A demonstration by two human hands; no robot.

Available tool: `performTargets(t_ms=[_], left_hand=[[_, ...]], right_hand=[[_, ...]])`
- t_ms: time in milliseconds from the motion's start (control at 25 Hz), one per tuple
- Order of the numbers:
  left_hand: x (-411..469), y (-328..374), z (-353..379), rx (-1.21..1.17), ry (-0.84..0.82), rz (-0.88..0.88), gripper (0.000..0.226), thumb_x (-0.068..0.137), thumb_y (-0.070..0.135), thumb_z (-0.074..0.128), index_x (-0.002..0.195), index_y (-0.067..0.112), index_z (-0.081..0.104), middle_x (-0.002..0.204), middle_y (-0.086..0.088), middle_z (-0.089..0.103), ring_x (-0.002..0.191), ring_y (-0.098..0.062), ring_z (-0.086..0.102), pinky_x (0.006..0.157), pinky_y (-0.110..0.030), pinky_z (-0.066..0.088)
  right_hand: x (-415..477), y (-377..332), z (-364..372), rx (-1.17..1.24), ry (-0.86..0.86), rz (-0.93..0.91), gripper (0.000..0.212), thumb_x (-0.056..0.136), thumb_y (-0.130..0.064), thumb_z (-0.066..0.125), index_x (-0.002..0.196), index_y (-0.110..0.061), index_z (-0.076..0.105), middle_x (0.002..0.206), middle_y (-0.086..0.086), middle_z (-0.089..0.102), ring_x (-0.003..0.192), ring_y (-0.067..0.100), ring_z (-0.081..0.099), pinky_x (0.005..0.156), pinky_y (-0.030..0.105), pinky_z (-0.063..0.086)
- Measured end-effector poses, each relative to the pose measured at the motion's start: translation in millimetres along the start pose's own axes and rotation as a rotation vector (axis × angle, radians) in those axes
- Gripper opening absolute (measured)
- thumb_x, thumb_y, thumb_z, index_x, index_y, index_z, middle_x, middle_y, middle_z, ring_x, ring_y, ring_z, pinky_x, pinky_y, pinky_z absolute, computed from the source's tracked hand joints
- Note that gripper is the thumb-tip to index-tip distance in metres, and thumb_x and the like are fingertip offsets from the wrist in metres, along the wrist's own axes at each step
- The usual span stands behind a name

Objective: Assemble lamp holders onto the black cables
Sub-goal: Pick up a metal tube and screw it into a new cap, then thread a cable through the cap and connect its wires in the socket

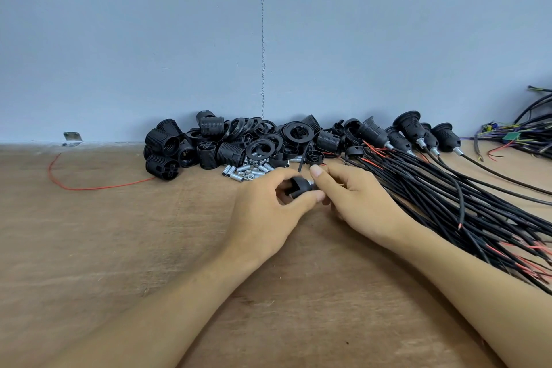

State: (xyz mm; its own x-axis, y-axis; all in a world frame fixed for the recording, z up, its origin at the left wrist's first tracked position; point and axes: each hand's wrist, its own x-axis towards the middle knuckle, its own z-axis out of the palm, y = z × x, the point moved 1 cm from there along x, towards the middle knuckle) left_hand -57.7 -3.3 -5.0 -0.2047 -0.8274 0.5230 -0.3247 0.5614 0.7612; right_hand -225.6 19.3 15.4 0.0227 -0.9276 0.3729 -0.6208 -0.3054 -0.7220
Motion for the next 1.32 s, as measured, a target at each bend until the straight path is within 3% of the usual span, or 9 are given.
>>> performTargets(t_ms=[80,200,320,560,680,840,1000,1240,1320], left_hand=[[2,4,-1,-0.099,-0.063,-0.056,0.011,0.089,0.044,0.073,0.089,0.034,0.077,0.077,0.019,0.074,0.067,0.002,0.066,0.06,-0.007,0.044],[4,5,-3,-0.234,-0.133,-0.161,0.025,0.094,0.047,0.066,0.087,0.026,0.078,0.07,0.01,0.074,0.06,0.002,0.065,0.056,-0.009,0.044],[1,5,-2,-0.123,-0.072,-0.036,0.01,0.085,0.038,0.079,0.094,0.035,0.076,0.083,0.02,0.074,0.07,0.002,0.064,0.063,-0.009,0.044],[-3,8,1,0.164,0.11,0.238,0.044,0.072,0.024,0.088,0.108,0.038,0.066,0.094,0.033,0.062,0.086,0.006,0.054,0.075,-0.005,0.036],[-4,8,0,0.021,0.104,0.127,0.028,0.076,0.045,0.081,0.097,0.037,0.065,0.089,0.028,0.069,0.077,-0.001,0.062,0.068,-0.006,0.042],[-1,8,0,-0.07,0.062,0.014,0.038,0.076,0.067,0.066,0.091,0.032,0.071,0.077,0.013,0.073,0.068,-0.012,0.066,0.057,-0.017,0.047],[-3,9,1,-0.06,0.1,0.047,0.026,0.075,0.05,0.082,0.093,0.035,0.071,0.083,0.02,0.072,0.068,-0.003,0.061,0.062,-0.01,0.043],[-5,13,0,0.134,0.139,0.224,0.036,0.071,0.036,0.087,0.101,0.038,0.067,0.087,0.025,0.064,0.083,-0.003,0.058,0.073,-0.009,0.041],[-5,12,0,0.154,0.155,0.245,0.033,0.073,0.029,0.087,0.1,0.033,0.069,0.089,0.022,0.063,0.085,0.0,0.057,0.075,-0.007,0.038]], right_hand=[[1,0,-1,0.055,-0.032,-0.021,0.038,0.104,-0.037,0.049,0.072,-0.018,0.059,0.061,-0.01,0.056,0.053,0.001,0.047,0.057,0.016,0.035],[1,0,1,-0.043,-0.044,-0.033,0.044,0.104,-0.042,0.044,0.071,-0.015,0.055,0.06,-0.009,0.049,0.057,0.004,0.041,0.06,0.026,0.034],[4,0,3,-0.038,-0.078,0.079,0.049,0.105,-0.044,0.04,0.066,-0.015,0.045,0.051,-0.013,0.04,0.048,0.004,0.033,0.057,0.027,0.029],[6,-3,2,0.321,-0.157,0.255,0.054,0.105,-0.044,0.042,0.056,-0.023,0.037,0.048,-0.008,0.034,0.043,0.009,0.027,0.045,0.02,0.025],[3,1,2,0.108,-0.078,0.09,0.057,0.103,-0.053,0.04,0.06,-0.017,0.046,0.053,-0.009,0.044,0.051,0.007,0.036,0.055,0.026,0.031],[2,2,4,0.081,-0.072,0.018,0.052,0.105,-0.053,0.037,0.063,-0.021,0.04,0.056,-0.012,0.039,0.052,0.004,0.033,0.056,0.026,0.03],[7,5,5,0.021,-0.106,0.116,0.052,0.104,-0.055,0.034,0.063,-0.024,0.038,0.05,-0.013,0.037,0.049,0.006,0.031,0.058,0.033,0.028],[7,3,3,0.166,-0.164,0.197,0.051,0.105,-0.053,0.034,0.063,-0.024,0.043,0.054,-0.009,0.041,0.047,0.008,0.034,0.057,0.032,0.028],[4,3,4,-0.056,-0.038,0.129,0.052,0.103,-0.056,0.034,0.063,-0.024,0.046,0.054,-0.015,0.047,0.053,0.007,0.042,0.058,0.031,0.031]])
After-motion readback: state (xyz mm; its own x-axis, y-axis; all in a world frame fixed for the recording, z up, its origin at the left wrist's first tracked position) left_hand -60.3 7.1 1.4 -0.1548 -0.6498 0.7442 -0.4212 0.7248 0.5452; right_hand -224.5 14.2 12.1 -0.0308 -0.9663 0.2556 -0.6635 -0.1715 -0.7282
